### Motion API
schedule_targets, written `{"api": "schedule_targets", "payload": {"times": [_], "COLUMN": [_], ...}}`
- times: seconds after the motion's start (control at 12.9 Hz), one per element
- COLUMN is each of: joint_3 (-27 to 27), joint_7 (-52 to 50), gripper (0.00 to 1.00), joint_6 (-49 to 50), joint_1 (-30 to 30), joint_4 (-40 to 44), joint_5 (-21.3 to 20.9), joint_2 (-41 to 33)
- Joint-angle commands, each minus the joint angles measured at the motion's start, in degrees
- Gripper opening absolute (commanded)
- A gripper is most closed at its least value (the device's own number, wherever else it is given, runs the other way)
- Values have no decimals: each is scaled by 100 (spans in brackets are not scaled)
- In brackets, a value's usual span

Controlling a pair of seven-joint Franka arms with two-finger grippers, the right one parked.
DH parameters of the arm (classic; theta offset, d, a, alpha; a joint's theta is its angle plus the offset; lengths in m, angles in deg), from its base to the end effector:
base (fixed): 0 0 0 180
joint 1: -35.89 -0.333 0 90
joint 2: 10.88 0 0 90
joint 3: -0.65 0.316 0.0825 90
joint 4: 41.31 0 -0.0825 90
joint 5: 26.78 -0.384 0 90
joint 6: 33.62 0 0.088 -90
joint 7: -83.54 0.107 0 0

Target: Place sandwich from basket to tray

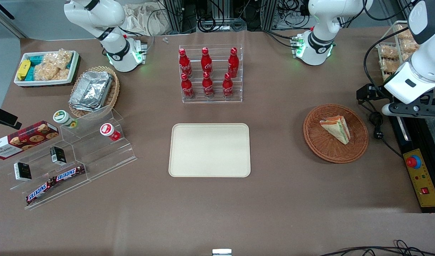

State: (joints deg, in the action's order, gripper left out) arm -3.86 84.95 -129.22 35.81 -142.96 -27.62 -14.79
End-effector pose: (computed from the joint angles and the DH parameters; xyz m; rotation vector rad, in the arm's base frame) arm 0.5348 -0.0412 0.5736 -3.1160 0.1612 0.0578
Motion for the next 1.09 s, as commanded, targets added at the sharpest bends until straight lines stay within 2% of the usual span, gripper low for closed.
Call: {"api": "schedule_targets", "payload": {"times": [0.0,0.23,0.31,0.62,0.85,1.01], "joint_3": [-50,-41,-41,-24,-15,-15], "joint_7": [-211,-298,-612,-3027,-3864,-4768], "gripper": [100,100,100,100,100,100], "joint_6": [41,137,277,226,-1088,-2063], "joint_1": [-53,-71,-71,-123,-141,-150], "joint_4": [75,110,75,-380,-1468,-2215], "joint_5": [-57,-48,-48,-57,-66,-83], "joint_2": [39,100,100,39,-285,-356]}}
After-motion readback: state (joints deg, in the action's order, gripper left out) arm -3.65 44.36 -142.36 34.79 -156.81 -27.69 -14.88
